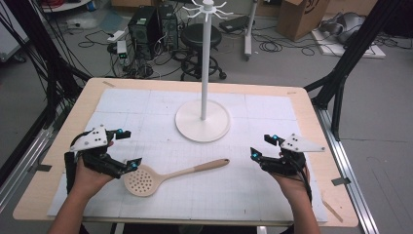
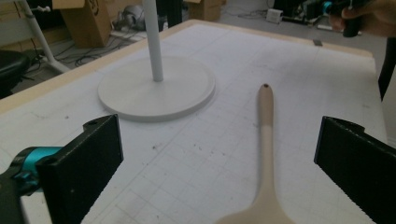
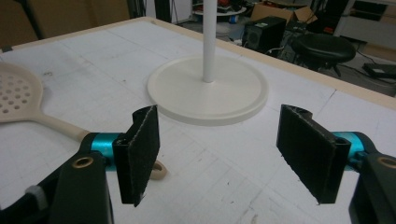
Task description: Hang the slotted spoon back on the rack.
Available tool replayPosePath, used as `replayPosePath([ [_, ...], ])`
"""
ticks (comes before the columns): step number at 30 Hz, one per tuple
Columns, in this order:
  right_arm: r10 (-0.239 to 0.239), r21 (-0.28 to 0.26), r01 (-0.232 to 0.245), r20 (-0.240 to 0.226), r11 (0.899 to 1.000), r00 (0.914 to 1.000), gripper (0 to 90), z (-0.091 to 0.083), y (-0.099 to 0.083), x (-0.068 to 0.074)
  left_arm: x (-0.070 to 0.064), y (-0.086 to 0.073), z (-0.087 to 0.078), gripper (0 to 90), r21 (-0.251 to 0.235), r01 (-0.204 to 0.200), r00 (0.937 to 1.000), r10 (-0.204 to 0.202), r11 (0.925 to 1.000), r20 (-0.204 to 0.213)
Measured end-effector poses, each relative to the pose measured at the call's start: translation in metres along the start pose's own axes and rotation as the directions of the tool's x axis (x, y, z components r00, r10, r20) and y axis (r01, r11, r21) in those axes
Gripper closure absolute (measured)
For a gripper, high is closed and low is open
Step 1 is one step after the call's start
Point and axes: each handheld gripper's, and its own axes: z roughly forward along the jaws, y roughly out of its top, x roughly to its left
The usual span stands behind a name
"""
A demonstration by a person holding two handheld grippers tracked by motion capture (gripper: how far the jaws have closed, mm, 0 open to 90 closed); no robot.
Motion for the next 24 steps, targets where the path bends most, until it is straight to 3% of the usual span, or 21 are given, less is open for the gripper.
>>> replayPosePath([
  [10,-0.013,0.007,0.012,0.023,1.0,0.9997,29.3,-0.005,0.002,-0.002,-0.011,0.013,0.006,1.8,0.008,-0.008,0.9989,0.007,0.9999,0.046],
  [14,-0.01,0.011,0.01,0.027,1.0,0.9996,29.3,-0.005,0.002,-0.005,-0.017,0.022,0.024,1.8,0.056,-0.028,0.9974,0.025,0.9981,0.068],
  [18,-0.008,0.019,0.008,0.02,1.0,0.9998,29.3,-0.003,0.002,-0.006,-0.022,0.036,0.043,1.8,0.07,-0.007,0.9942,0.0,0.9975,0.107],
  [21,-0.01,0.03,0.01,0.014,0.999,0.9998,29.3,-0.002,0.002,-0.005,-0.026,0.047,0.06,1.8,0.139,-0.044,0.9941,0.029,0.9893,0.105],
  [24,-0.013,0.032,0.013,0.01,0.999,0.9999,29.2,-0.001,0.002,-0.004,-0.029,0.054,0.073,1.8,0.173,-0.065,0.993,0.047,0.9828,0.108],
])
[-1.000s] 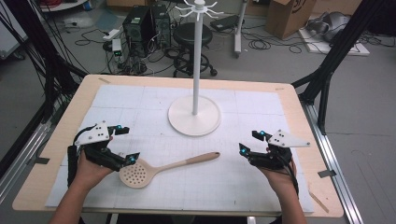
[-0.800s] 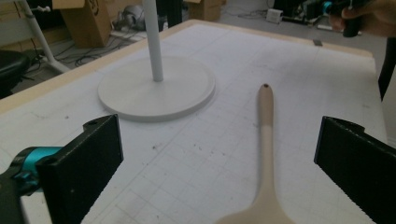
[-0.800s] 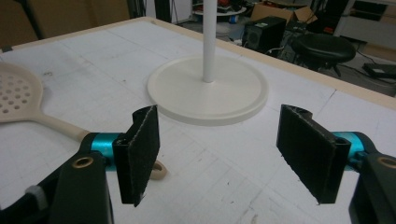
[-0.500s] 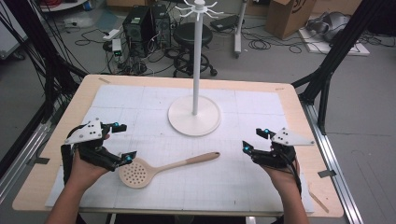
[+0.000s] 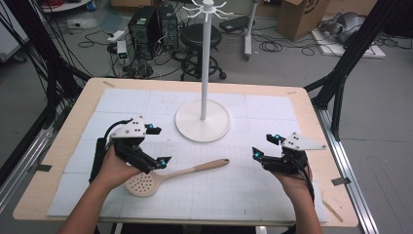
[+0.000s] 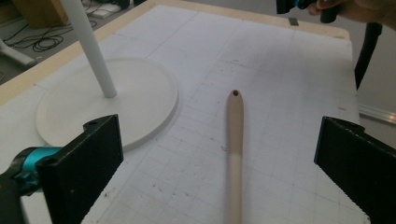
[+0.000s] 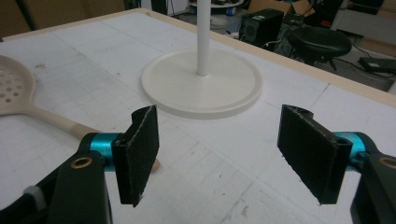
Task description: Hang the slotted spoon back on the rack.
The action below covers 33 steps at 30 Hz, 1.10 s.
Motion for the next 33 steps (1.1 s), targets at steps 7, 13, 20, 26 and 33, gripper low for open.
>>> replayPosePath([
  [7,-0.009,-0.019,0.009,-0.006,1.0,0.9999,29.3,-0.004,0.004,0.003,-0.003,0.009,0.024,1.8,0.081,-0.025,0.9997,0.024,0.9964,0.01],
  [13,-0.014,-0.025,0.014,-0.005,1.0,0.9999,29.2,-0.004,0.006,0.003,-0.005,0.01,0.052,1.8,0.164,-0.037,0.9987,0.031,0.9858,0.04],
  [20,-0.014,-0.019,0.014,-0.003,1.0,0.9999,29.3,-0.003,0.004,0.002,-0.005,0.011,0.085,1.8,0.269,-0.043,0.9974,0.026,0.9621,0.067],
  [26,-0.018,-0.035,0.018,0.005,0.999,0.9998,29.4,-0.005,0.007,0.003,-0.006,0.005,0.101,4.5,0.343,-0.061,0.9962,0.036,0.9374,0.079],
  [33,-0.035,-0.036,0.036,0.009,0.999,0.9993,29.5,-0.005,0.009,0.007,-0.006,-0.005,0.116,19.2,0.428,-0.065,0.991,0.008,0.9015,0.134],
])
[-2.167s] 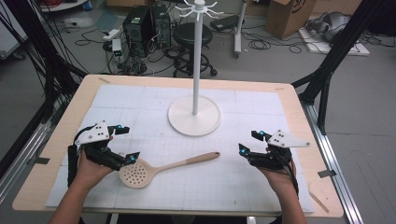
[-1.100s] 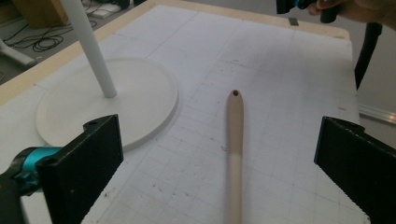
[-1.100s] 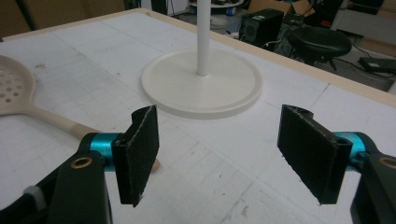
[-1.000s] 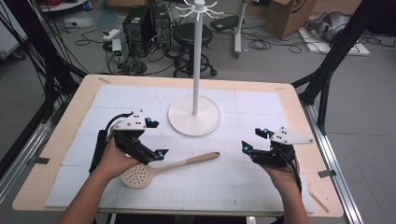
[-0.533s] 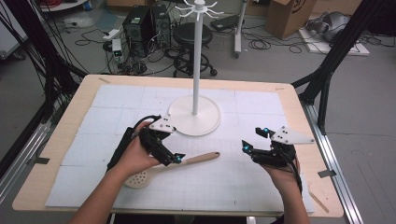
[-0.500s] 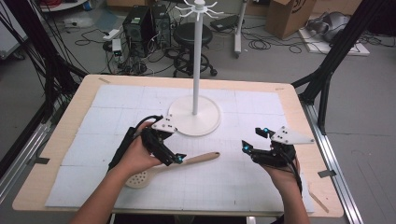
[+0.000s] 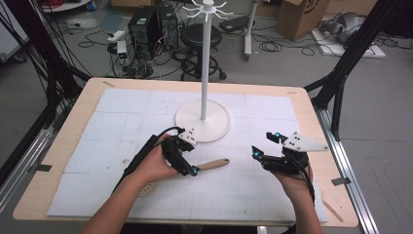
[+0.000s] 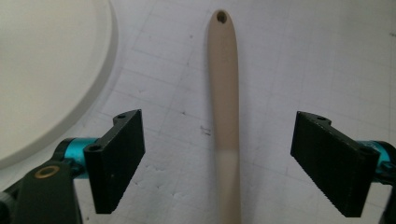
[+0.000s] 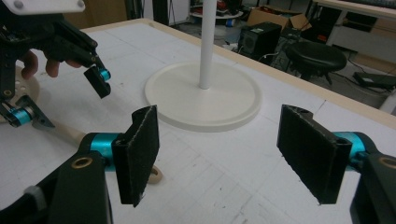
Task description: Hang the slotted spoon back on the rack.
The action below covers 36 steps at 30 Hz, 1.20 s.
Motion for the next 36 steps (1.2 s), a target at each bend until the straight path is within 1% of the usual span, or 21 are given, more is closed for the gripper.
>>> replayPosePath([
  [2,-0.008,-0.002,0.008,0.005,1.0,0.9999,29.6,0.0,0.001,0.001,0.0,0.0,0.003,22.6,0.018,0.0,0.9999,0.0,0.9998,0.01],
  [5,-0.012,-0.006,0.012,0.004,1.0,0.9999,29.6,-0.001,0.001,0.001,-0.001,-0.001,0.009,24.3,0.039,-0.002,0.9999,0.001,0.9992,0.013],
  [6,-0.013,-0.005,0.013,0.002,1.0,0.9999,29.6,-0.001,0.001,0.001,-0.001,0.0,0.011,26.1,0.049,-0.011,0.9998,0.01,0.9988,0.016],
  [8,-0.013,-0.007,0.013,0.005,1.0,0.9999,29.6,-0.001,0.001,0.001,-0.001,-0.001,0.014,32.4,0.068,-0.024,0.9994,0.022,0.9974,0.026],
  [9,-0.011,-0.007,0.011,0.008,1.0,0.9999,29.8,0.0,0.001,0.001,-0.001,-0.001,0.017,34.6,0.074,-0.021,0.9994,0.019,0.9971,0.028],
  [10,-0.02,-0.008,0.02,0.006,1.0,0.9998,29.8,0.0,0.001,0.001,0.0,-0.001,0.018,36.1,0.09,-0.032,0.999,0.03,0.9954,0.032],
  [14,-0.021,-0.007,0.021,0.006,1.0,0.9998,29.8,0.0,0.0,0.001,0.0,-0.002,0.023,42.2,0.11,-0.034,0.9986,0.03,0.9934,0.044],
  [15,-0.017,-0.005,0.017,0.006,1.0,0.9998,29.8,0.0,0.0,0.001,-0.001,-0.002,0.024,43.6,0.111,-0.028,0.9988,0.023,0.9934,0.043],
  [17,-0.021,-0.004,0.021,0.005,1.0,0.9998,29.8,0.001,0.0,0.001,-0.001,-0.002,0.026,49.9,0.128,-0.039,0.998,0.032,0.991,0.054],
  [18,-0.018,-0.001,0.018,0.004,1.0,0.9998,29.8,0.001,0.0,0.001,-0.001,-0.003,0.027,52.6,0.131,-0.042,0.9981,0.036,0.9905,0.051],
  [19,-0.016,-0.002,0.016,0.003,1.0,0.9999,29.8,0.002,0.0,0.002,-0.002,-0.002,0.027,53.1,0.127,-0.034,0.9987,0.029,0.9914,0.042],
  [22,-0.018,0.007,0.018,-0.001,1.0,0.9998,29.8,0.003,-0.001,0.003,0.0,-0.003,0.026,59.2,0.122,-0.019,0.9995,0.016,0.9923,0.026],
  [23,-0.022,0.005,0.022,-0.002,1.0,0.9998,29.8,0.003,-0.001,0.003,0.0,-0.003,0.026,61.8,0.126,-0.022,0.9995,0.019,0.9918,0.024],
  [27,-0.018,0.007,0.018,0.0,1.0,0.9998,29.8,0.003,-0.001,0.003,-0.005,-0.002,0.027,62.1,0.135,-0.05,0.9987,0.051,0.9896,-0.003],
  [29,-0.022,0.0,0.022,0.002,1.0,0.9997,29.8,0.003,-0.001,0.002,-0.007,-0.002,0.028,62.2,0.131,-0.042,0.9989,0.044,0.9905,-0.015],
  [30,-0.023,0.0,0.023,0.002,1.0,0.9997,29.8,0.003,-0.001,0.002,-0.007,-0.001,0.027,62.3,0.145,-0.057,0.998,0.061,0.9878,-0.018],
  [31,-0.024,0.001,0.024,0.002,1.0,0.9997,29.8,0.003,-0.001,0.002,-0.008,-0.001,0.028,62.5,0.141,-0.053,0.9982,0.057,0.9886,-0.021],
  [32,-0.021,0.004,0.021,0.003,1.0,0.9998,29.8,0.003,-0.001,0.003,-0.008,-0.001,0.028,62.9,0.149,-0.063,0.9976,0.066,0.9868,-0.021],
  [33,-0.02,0.004,0.02,0.001,1.0,0.9998,29.8,0.003,-0.001,0.003,-0.009,0.0,0.028,63.9,0.146,-0.067,0.9973,0.07,0.987,-0.02],
  [35,-0.022,0.004,0.022,0.001,1.0,0.9997,29.8,0.004,-0.001,0.003,-0.012,0.0,0.028,71.1,0.15,-0.093,0.9954,0.096,0.9843,-0.009],
  [36,-0.017,0.009,0.017,-0.001,1.0,0.9999,29.8,0.004,-0.002,0.004,-0.013,0.001,0.028,72.2,0.159,-0.099,0.9944,0.104,0.9822,-0.02],
])
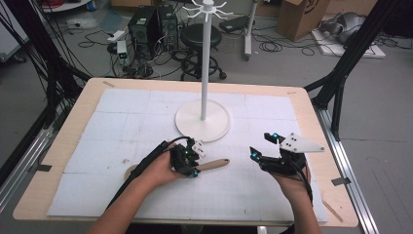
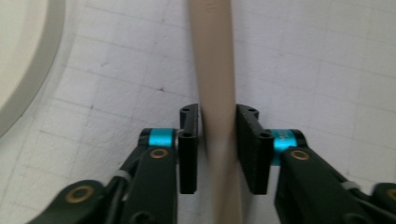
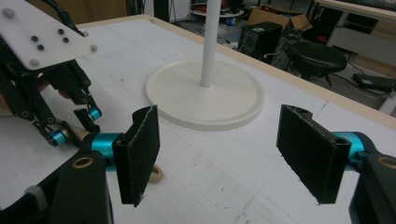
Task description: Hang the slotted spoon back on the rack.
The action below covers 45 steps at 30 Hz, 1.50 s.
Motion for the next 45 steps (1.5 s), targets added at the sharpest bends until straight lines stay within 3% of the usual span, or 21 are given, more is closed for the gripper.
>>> replayPosePath([
  [14,-0.001,0.005,0.001,-0.004,1.0,1.0,29.8,0.002,-0.001,0.0,-0.003,-0.001,0.0,73.7,-0.002,0.017,0.9996,-0.017,0.9998,-0.02],
  [19,0.003,0.005,-0.003,-0.001,1.0,1.0,29.9,0.002,-0.003,-0.002,-0.004,0.0,-0.001,74.0,-0.007,0.052,0.9983,-0.052,0.9986,-0.025],
  [26,0.007,0.008,-0.007,0.0,1.0,1.0,29.9,0.002,-0.003,-0.002,-0.004,-0.002,-0.019,73.9,-0.074,0.063,0.9972,-0.066,0.9952,-0.035],
  [30,0.003,0.008,-0.003,-0.004,1.0,1.0,29.8,0.003,-0.003,-0.001,-0.002,-0.005,-0.037,73.9,-0.147,0.077,0.996,-0.083,0.9861,-0.034],
  [35,0.0,0.01,0.001,-0.006,1.0,1.0,29.8,0.004,-0.002,0.0,-0.003,-0.008,-0.062,73.8,-0.249,0.092,0.9943,-0.103,0.964,-0.029],
  [45,0.001,0.012,-0.001,-0.005,1.0,1.0,29.8,0.003,-0.002,0.0,-0.001,-0.013,-0.096,73.9,-0.345,0.092,0.9925,-0.114,0.9339,-0.043],
])
